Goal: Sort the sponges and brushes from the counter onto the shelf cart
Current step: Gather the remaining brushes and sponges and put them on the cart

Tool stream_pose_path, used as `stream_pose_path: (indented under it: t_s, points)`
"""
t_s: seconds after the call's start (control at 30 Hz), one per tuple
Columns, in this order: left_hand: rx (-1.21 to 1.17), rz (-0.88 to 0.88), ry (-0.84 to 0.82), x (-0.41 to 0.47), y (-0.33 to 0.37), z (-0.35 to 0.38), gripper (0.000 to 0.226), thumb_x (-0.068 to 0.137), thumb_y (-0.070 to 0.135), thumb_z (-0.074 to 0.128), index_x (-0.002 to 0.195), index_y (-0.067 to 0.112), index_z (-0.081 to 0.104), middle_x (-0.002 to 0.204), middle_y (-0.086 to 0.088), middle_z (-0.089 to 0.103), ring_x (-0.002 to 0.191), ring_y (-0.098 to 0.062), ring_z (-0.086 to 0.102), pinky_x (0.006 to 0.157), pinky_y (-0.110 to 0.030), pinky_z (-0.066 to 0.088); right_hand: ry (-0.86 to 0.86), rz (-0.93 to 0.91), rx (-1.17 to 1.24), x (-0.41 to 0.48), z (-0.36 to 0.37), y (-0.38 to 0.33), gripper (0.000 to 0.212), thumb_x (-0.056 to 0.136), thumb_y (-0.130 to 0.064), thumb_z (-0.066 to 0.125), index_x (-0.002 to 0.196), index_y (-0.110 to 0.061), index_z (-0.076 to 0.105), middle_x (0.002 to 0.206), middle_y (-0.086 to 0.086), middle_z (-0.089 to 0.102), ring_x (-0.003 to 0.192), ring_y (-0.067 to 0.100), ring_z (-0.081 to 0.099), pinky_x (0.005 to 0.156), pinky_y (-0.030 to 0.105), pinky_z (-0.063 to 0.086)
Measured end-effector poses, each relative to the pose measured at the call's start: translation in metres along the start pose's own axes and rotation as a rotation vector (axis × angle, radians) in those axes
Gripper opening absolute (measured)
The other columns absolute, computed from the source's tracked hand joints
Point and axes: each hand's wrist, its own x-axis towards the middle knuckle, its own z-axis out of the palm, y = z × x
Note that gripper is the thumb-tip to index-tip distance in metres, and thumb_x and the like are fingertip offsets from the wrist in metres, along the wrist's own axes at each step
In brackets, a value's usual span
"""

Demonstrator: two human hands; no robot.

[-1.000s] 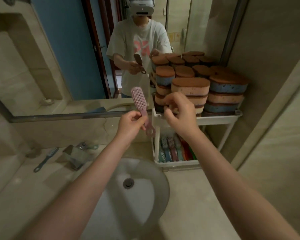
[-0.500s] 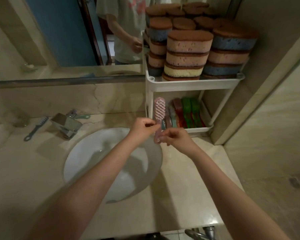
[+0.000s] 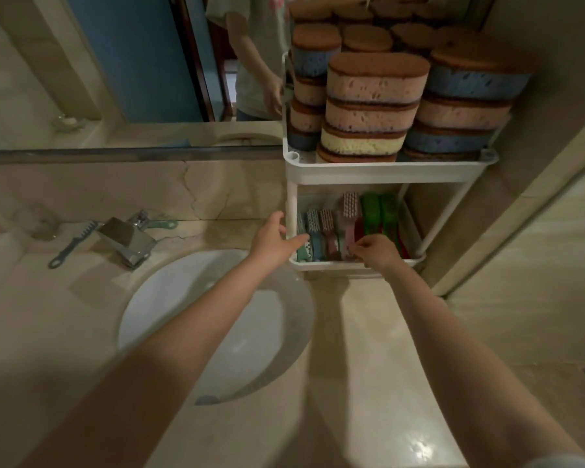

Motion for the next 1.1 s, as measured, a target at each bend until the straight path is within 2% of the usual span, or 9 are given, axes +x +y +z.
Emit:
stream_pose_path:
  t_s: [0.1,0.33,0.53,0.67,0.77,0.83,0.93,1.03,1.1]
  points:
    - [0.069,0.014,-0.008,0.011,0.001,0.002,0.052,0.084,0.035,0.066,0.126,0.01,0.05,0.103,-0.005,0.057,0.091,-0.019,0.055,0.074,-0.029,0.041,-0.02,0.045,-0.081,0.026,-0.002,-0.008,0.039,0.093,-0.022,0.058,0.055,-0.01,0.053,0.057,0.004,0.053,0.054,0.014,0.047,0.058,0.026,0.037]
    - [0.039,0.04,0.062,0.014,0.003,0.003,0.025,0.09,0.031,0.057,0.097,0.008,0.06,0.08,-0.006,0.058,0.078,-0.024,0.056,0.074,-0.038,0.046,-0.062,0.154,-0.277,0.047,0.008,-0.001,0.032,0.093,-0.026,0.054,0.064,-0.013,0.05,0.063,0.003,0.051,0.057,0.014,0.047,0.052,0.025,0.034]
    - [0.035,0.048,0.081,0.017,0.0,0.003,0.029,0.092,0.025,0.053,0.093,-0.003,0.062,0.064,-0.001,0.047,0.068,-0.022,0.045,0.066,-0.032,0.035,0.03,0.165,-0.317,0.048,0.013,0.004,0.025,0.09,-0.021,0.056,0.067,-0.013,0.053,0.075,0.007,0.061,0.065,0.019,0.054,0.062,0.03,0.042]
    - [0.059,0.036,0.044,0.016,-0.002,0.004,0.027,0.091,0.025,0.055,0.103,0.002,0.06,0.078,-0.004,0.055,0.079,-0.025,0.055,0.074,-0.037,0.044,0.077,0.13,-0.261,0.038,0.015,-0.001,0.03,0.092,-0.032,0.054,0.07,-0.013,0.059,0.073,0.005,0.063,0.066,0.02,0.058,0.056,0.027,0.04]
    - [0.03,-0.009,0.013,0.012,-0.008,0.005,0.033,0.091,0.027,0.056,0.117,0.006,0.052,0.08,0.003,0.053,0.084,-0.02,0.055,0.075,-0.033,0.043,0.067,0.043,-0.206,0.022,0.019,-0.013,0.036,0.093,-0.041,0.05,0.071,-0.015,0.06,0.073,0.005,0.061,0.073,0.025,0.06,0.061,0.028,0.041]
    - [0.002,-0.048,-0.006,0.009,-0.018,0.002,0.034,0.091,0.029,0.057,0.119,0.008,0.051,0.09,0.002,0.054,0.088,-0.017,0.053,0.077,-0.029,0.041,0.003,-0.028,-0.17,0.009,0.024,-0.025,0.031,0.093,-0.038,0.053,0.071,-0.017,0.059,0.071,0.002,0.059,0.074,0.024,0.059,0.062,0.029,0.044]
    - [-0.054,-0.095,0.002,0.006,-0.041,-0.011,0.022,0.09,0.03,0.058,0.103,0.012,0.059,0.099,-0.005,0.061,0.093,-0.023,0.06,0.08,-0.032,0.045,-0.169,-0.055,-0.058,-0.006,0.04,-0.045,0.018,0.089,-0.028,0.062,0.079,-0.012,0.063,0.077,0.005,0.062,0.072,0.02,0.061,0.069,0.035,0.052]
    - [-0.125,-0.121,0.033,0.001,-0.069,-0.034,0.013,0.089,0.028,0.059,0.09,0.016,0.059,0.09,-0.005,0.062,0.092,-0.026,0.062,0.081,-0.033,0.047,-0.368,-0.105,-0.039,-0.02,0.063,-0.066,0.019,0.088,-0.028,0.064,0.09,-0.009,0.066,0.076,0.003,0.064,0.064,0.014,0.059,0.058,0.023,0.048]
    - [-0.152,-0.125,0.065,-0.003,-0.089,-0.055,0.009,0.088,0.026,0.06,0.086,0.017,0.06,0.084,-0.004,0.062,0.085,-0.022,0.061,0.073,-0.03,0.045,-0.453,-0.143,-0.032,-0.028,0.08,-0.083,0.022,0.088,-0.027,0.064,0.098,-0.007,0.067,0.079,0.003,0.065,0.061,0.012,0.058,0.049,0.014,0.044]
